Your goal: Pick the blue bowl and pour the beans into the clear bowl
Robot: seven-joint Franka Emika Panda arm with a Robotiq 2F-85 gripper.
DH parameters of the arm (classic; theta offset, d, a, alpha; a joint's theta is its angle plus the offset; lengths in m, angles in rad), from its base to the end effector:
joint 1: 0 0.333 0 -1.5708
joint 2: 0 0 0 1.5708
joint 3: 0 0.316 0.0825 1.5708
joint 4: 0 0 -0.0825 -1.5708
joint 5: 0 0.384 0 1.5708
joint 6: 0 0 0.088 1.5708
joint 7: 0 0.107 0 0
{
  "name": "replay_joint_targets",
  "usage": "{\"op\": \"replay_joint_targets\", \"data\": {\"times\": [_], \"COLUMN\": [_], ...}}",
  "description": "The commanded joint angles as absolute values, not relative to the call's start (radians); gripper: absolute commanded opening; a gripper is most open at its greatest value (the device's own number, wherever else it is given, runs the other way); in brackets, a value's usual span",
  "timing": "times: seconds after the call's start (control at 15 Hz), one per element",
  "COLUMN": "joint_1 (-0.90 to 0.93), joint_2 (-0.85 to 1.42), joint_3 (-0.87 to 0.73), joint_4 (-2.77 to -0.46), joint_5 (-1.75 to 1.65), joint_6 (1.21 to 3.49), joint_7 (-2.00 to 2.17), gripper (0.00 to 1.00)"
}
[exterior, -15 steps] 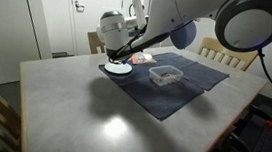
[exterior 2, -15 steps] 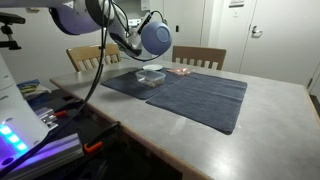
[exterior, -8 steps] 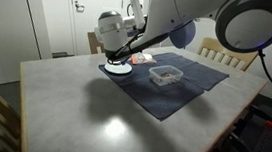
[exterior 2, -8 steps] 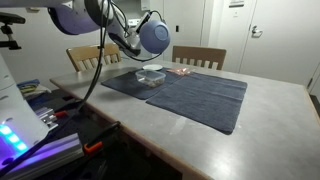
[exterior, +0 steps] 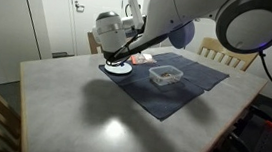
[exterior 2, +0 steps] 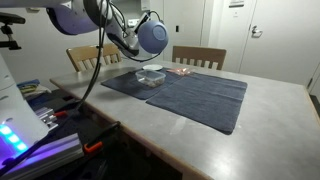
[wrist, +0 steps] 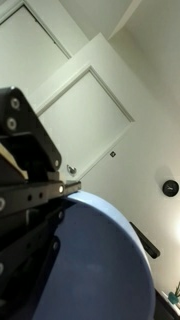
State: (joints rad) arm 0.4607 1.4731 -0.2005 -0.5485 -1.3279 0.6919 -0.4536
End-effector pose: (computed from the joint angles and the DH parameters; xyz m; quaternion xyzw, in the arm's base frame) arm 0.6717 0.1385 0.2013 0.5799 0.0794 -0.4739 0.6578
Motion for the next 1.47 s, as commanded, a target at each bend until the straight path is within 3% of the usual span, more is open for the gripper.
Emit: {"op": "replay_joint_targets", "data": {"times": [0.0,0.53,1.4], "joint_1": [0.45,0.369,0.244], "joint_2": [1.473,1.472,1.353], "joint_3": [-0.207,-0.192,-0.15], "joint_4": [-0.526,-0.417,-0.368], "joint_5": [-1.338,-1.294,-0.954], "joint_6": [0.682,0.669,0.682], "joint_7": [-0.484,-0.445,-0.178], "gripper": [0.01,0.01,0.01]}}
